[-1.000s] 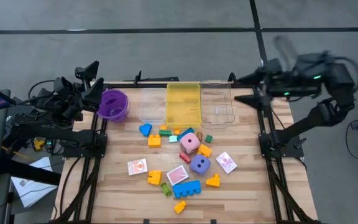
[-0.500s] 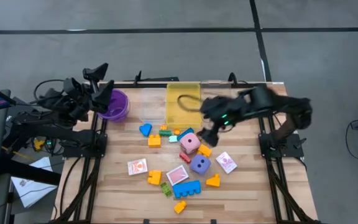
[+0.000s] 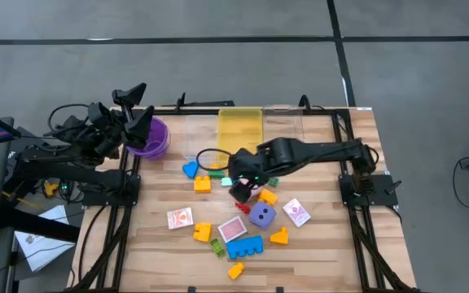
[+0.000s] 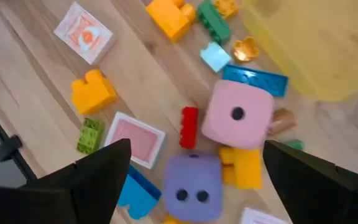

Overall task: Pick & Place Toys
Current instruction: Put the pink dice into the transparent bin

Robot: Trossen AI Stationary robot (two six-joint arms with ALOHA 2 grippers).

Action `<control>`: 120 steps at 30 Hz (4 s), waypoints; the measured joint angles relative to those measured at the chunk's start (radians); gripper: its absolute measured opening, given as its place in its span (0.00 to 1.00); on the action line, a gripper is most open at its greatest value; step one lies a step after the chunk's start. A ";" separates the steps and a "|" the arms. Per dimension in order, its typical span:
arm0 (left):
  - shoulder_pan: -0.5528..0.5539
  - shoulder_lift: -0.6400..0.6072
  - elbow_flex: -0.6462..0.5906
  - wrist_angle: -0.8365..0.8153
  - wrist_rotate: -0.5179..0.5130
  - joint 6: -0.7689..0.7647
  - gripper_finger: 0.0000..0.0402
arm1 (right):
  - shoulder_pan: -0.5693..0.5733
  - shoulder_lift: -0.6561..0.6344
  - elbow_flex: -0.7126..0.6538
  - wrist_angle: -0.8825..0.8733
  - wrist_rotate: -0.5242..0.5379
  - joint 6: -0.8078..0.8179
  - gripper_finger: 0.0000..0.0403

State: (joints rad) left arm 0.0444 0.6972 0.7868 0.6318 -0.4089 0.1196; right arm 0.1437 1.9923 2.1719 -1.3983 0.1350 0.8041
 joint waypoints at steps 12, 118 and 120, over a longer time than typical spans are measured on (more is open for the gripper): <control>0.000 -0.003 0.000 0.004 0.018 -0.001 0.99 | -0.032 0.112 0.004 0.026 0.027 0.046 0.92; -0.034 0.010 -0.001 -0.022 0.029 -0.027 0.99 | -0.065 0.152 -0.326 0.263 -0.070 -0.105 0.27; -0.034 0.010 -0.001 -0.022 0.029 -0.027 0.99 | -0.063 0.150 -0.327 0.281 -0.078 -0.105 0.26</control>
State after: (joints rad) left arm 0.0105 0.7071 0.7856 0.6099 -0.3801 0.0925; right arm 0.0803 2.1422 1.8454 -1.1171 0.0565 0.6991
